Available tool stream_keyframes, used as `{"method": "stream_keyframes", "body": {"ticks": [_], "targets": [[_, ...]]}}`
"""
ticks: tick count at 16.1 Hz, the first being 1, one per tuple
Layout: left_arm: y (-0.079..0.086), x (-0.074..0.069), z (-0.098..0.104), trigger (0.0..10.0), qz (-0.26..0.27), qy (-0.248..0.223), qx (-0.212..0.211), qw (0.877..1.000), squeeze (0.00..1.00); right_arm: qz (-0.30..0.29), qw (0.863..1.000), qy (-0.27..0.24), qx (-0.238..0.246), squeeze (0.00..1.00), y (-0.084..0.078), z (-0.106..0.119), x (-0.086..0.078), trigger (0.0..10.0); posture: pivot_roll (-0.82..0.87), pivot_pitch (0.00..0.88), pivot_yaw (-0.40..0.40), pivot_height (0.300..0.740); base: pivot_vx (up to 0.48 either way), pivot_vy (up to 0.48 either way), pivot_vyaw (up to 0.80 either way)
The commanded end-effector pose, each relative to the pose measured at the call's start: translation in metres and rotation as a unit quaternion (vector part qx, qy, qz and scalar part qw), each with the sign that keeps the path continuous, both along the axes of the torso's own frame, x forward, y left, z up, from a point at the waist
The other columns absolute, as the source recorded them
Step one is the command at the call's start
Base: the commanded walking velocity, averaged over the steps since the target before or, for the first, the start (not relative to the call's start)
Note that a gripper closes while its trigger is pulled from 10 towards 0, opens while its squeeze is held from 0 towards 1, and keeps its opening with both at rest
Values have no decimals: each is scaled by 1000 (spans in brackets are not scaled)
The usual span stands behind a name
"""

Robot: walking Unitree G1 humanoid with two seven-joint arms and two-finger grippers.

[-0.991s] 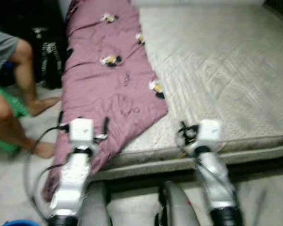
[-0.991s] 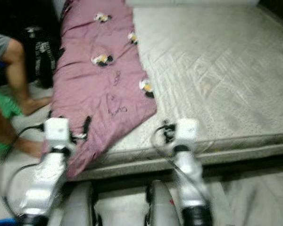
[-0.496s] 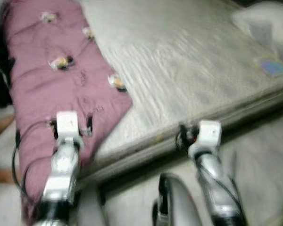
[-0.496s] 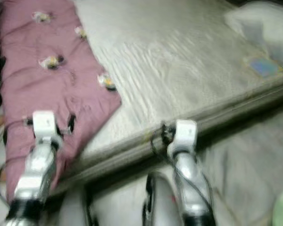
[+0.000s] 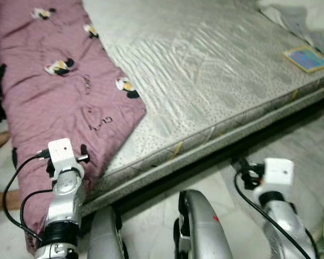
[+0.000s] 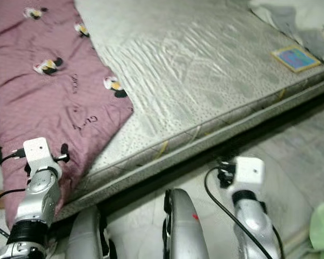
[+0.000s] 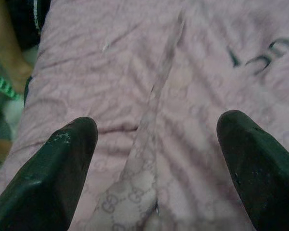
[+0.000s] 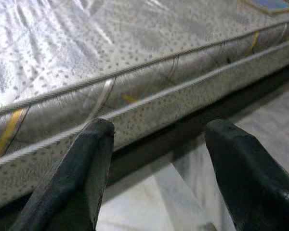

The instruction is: Clean up the room

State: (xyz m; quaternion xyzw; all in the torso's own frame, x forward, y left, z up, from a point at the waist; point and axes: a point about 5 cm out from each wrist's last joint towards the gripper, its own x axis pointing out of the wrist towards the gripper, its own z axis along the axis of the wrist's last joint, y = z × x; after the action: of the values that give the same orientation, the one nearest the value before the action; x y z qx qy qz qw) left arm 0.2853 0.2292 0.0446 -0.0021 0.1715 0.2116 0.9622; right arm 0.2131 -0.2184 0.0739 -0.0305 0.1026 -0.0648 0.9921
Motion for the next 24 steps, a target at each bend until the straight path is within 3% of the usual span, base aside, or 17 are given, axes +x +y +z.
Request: {"method": "stream_keyframes", "body": {"ticks": [1,10,15,18,20,21,22,24], "targets": [[9,-4,-4,10000,16,14,5,1000,0,5,1000,1,8,0,1,3,-4,10000,-145,244,7,607,0,0,0],[32,19,12,10000,39,2,28,999,0,13,1000,-4,26,0,5,8,-5,10000,-148,251,20,538,0,0,0],[30,27,11,10000,25,18,26,999,0,9,1000,-11,21,0,6,9,1,10000,-145,230,30,518,0,0,0],[18,39,5,10000,-40,62,0,997,0,8,1000,-10,19,0,5,8,4,10000,-143,217,20,518,0,0,0],[-13,53,10,10000,-145,60,43,987,0,9,1000,-12,15,0,5,7,8,10000,-148,199,21,518,0,0,0],[-35,58,14,10000,-208,47,73,974,0,10,1000,-14,11,0,5,7,9,10000,-147,189,23,518,0,0,0],[-57,60,14,10000,-274,38,117,954,0,9,1000,-15,8,0,5,7,10,10000,-149,181,23,518,0,0,0],[-95,51,9,10000,-397,21,200,895,0,12,1000,-18,-3,0,6,6,12,10000,-151,163,20,518,0,0,0]]}}
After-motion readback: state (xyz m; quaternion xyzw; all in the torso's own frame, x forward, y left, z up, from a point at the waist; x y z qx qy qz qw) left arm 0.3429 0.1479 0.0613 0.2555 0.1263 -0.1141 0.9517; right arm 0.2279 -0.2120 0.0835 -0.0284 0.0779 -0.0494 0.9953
